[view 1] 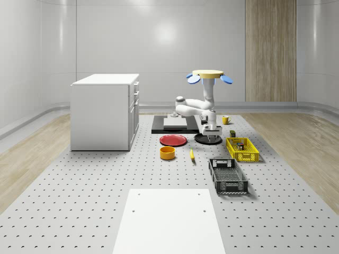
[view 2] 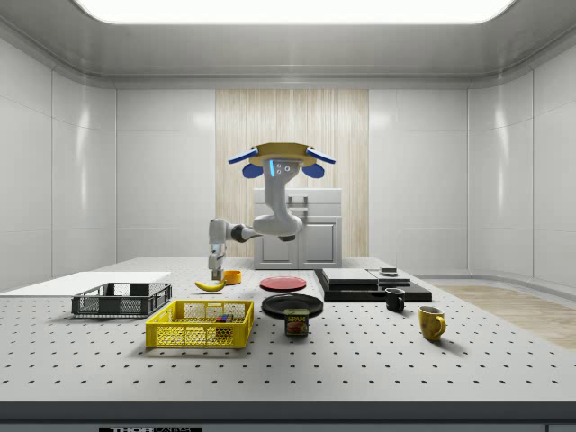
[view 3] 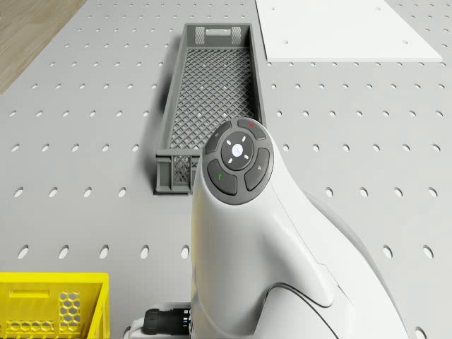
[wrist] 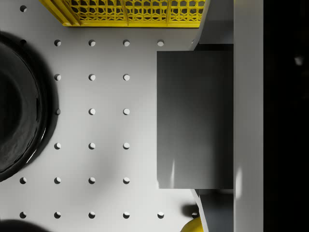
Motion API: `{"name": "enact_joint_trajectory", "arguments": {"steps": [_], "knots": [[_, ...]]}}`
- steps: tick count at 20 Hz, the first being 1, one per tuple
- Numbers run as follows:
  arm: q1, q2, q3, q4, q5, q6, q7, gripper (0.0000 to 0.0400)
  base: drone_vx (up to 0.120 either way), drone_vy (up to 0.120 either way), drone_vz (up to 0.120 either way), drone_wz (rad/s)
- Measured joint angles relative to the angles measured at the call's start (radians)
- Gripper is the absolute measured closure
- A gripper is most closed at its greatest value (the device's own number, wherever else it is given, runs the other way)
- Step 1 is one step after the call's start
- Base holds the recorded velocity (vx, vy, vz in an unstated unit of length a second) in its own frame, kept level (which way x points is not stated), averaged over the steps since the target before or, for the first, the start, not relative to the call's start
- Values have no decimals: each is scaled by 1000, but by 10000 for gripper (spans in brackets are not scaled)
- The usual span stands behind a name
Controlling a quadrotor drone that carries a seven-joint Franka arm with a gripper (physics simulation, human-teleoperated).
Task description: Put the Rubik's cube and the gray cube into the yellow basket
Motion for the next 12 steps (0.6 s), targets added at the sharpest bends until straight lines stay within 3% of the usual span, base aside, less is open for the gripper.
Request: {"name": "enact_joint_trajectory", "arguments": {"steps": [12], "knots": [[-1,-5,1,0,2,5,1,150,0,120,0,0]]}}
